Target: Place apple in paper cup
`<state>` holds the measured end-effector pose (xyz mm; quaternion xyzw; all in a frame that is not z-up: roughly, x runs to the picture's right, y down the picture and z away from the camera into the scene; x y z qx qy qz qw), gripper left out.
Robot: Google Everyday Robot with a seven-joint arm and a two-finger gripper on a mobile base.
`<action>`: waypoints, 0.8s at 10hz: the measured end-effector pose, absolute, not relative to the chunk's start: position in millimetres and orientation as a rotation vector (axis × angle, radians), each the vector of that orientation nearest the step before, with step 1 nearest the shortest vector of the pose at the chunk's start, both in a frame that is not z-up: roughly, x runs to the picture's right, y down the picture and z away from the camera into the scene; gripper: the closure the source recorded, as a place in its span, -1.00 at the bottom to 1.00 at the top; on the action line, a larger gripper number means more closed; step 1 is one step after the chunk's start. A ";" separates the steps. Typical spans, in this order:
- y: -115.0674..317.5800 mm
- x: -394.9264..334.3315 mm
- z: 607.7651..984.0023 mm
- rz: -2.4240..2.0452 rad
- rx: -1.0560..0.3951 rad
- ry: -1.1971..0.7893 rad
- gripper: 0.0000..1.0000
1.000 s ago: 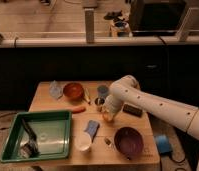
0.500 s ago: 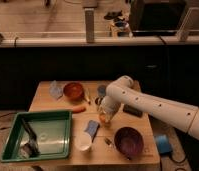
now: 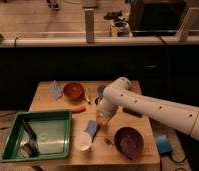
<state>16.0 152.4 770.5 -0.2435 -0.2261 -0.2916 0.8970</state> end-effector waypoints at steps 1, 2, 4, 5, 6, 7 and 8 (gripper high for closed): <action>153.7 15.0 767.9 -0.611 -0.503 -0.474 1.00; 155.5 12.0 762.6 -0.622 -0.501 -0.480 1.00; 162.9 2.1 748.6 -0.651 -0.496 -0.499 1.00; 164.3 -0.9 744.8 -0.662 -0.495 -0.506 1.00; 166.5 -5.1 740.4 -0.675 -0.494 -0.515 1.00; 171.4 -11.8 734.0 -0.693 -0.495 -0.526 1.00; 174.6 -16.4 730.2 -0.705 -0.497 -0.533 1.00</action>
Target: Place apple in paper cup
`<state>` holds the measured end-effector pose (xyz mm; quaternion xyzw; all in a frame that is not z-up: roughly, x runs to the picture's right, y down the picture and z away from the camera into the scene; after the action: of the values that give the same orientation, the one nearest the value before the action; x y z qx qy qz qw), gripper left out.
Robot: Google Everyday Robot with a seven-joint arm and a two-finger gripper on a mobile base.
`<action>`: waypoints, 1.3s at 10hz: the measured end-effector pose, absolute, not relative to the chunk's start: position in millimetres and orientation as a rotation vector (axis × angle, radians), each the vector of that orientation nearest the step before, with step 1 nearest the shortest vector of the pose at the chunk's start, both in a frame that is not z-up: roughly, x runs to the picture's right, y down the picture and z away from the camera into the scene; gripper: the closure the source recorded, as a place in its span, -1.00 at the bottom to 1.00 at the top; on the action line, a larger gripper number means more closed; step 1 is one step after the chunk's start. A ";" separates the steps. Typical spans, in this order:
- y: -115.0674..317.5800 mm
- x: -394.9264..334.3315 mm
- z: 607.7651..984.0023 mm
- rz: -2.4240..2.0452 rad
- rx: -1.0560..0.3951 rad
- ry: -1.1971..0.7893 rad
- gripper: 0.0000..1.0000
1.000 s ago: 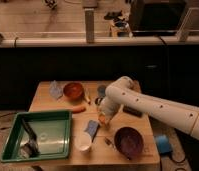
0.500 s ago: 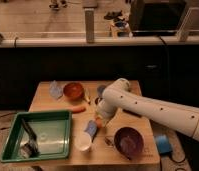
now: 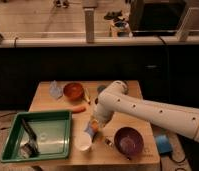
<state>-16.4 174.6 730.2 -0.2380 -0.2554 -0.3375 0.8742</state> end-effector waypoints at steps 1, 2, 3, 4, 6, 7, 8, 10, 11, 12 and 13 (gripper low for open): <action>177.8 -21.5 726.1 -0.720 -0.498 -0.542 1.00; 181.9 -28.4 720.6 -0.741 -0.501 -0.554 1.00; 182.8 -32.1 718.0 -0.753 -0.502 -0.560 1.00; 183.6 -34.8 716.0 -0.761 -0.503 -0.566 1.00; 186.0 -41.2 712.4 -0.777 -0.502 -0.579 1.00; 183.5 -40.3 713.6 -0.762 -0.492 -0.584 1.00; 179.2 -35.0 717.5 -0.748 -0.484 -0.590 1.00; 168.2 -25.4 723.0 -0.724 -0.458 -0.598 1.00; 165.1 -24.1 722.8 -0.723 -0.448 -0.595 1.00; 157.9 -22.9 721.4 -0.722 -0.428 -0.591 1.00; 154.8 -20.9 720.8 -0.720 -0.420 -0.587 1.00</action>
<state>-20.9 154.8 720.8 -0.2008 -0.2811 -0.3447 0.8728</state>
